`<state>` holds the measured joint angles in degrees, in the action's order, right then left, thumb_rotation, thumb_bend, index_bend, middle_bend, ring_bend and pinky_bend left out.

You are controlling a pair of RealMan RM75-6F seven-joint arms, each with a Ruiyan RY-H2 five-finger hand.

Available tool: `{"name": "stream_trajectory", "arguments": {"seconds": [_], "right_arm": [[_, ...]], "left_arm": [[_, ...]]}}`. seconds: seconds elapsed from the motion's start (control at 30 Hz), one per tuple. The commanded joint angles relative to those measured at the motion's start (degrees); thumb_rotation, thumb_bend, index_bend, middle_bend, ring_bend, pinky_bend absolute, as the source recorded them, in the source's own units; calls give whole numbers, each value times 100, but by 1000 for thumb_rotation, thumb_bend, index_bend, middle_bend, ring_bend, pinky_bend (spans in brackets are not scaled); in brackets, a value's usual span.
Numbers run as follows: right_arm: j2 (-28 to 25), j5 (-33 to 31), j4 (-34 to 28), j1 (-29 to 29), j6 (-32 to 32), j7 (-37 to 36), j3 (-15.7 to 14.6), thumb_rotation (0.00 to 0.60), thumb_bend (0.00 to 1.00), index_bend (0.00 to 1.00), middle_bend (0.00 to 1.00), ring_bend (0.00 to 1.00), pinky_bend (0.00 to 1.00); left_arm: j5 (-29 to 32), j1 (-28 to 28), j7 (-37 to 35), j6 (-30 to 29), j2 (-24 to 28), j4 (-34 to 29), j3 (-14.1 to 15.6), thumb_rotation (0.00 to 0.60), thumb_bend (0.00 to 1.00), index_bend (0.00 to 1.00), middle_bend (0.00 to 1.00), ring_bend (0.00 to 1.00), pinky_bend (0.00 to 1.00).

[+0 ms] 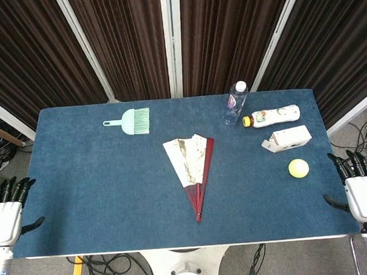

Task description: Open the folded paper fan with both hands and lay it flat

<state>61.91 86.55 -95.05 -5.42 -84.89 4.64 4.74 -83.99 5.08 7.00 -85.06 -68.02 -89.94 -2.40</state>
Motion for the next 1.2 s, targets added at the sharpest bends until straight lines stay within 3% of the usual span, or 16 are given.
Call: {"name": "stream_trajectory", "arguments": {"seconds": [0.03, 0.3, 0.5, 0.6, 0.7, 0.83, 1.0, 1.2], "right_arm": [[16, -1, 12, -7, 22, -25, -11, 600, 31, 111, 204, 0, 0], [43, 109, 39, -95, 160, -101, -72, 600, 31, 122, 213, 0, 1], [59, 506, 5, -835, 1072, -250, -40, 600, 32, 188, 272, 0, 15], [236, 568, 126, -1447, 1828, -226, 82, 600, 35, 219, 278, 0, 18], [734, 429, 464, -2108, 2614, -238, 267, 600, 36, 235, 279, 0, 18], [1580, 307, 1171, -2715, 3142, -214, 427, 600, 48, 255, 279, 0, 19], [2612, 272, 2156, -3302, 3455, 262, 513, 600, 48, 280, 277, 0, 20], [3573, 373, 3314, -3693, 3376, 186, 474, 600, 49, 333, 306, 13, 20]], "left_arm": [[21, 6, 14, 45, 6, -16, 11, 600, 0, 140, 118, 21, 0], [33, 36, 2, 84, 11, -37, -12, 600, 0, 140, 118, 22, 0], [-38, 111, -19, 128, 3, -21, -35, 600, 0, 140, 118, 21, 0], [-106, 134, -17, 110, 9, -36, -33, 600, 0, 140, 118, 21, 0], [-182, 139, -16, 73, 26, -66, -18, 600, 0, 140, 118, 21, 0], [-234, 121, -10, 12, 51, -108, -5, 600, 0, 140, 118, 21, 0], [-202, 125, 6, 47, 76, -140, 1, 600, 0, 140, 118, 21, 0], [-182, 112, -59, 34, 85, -144, -2, 600, 0, 140, 118, 21, 0]]}}
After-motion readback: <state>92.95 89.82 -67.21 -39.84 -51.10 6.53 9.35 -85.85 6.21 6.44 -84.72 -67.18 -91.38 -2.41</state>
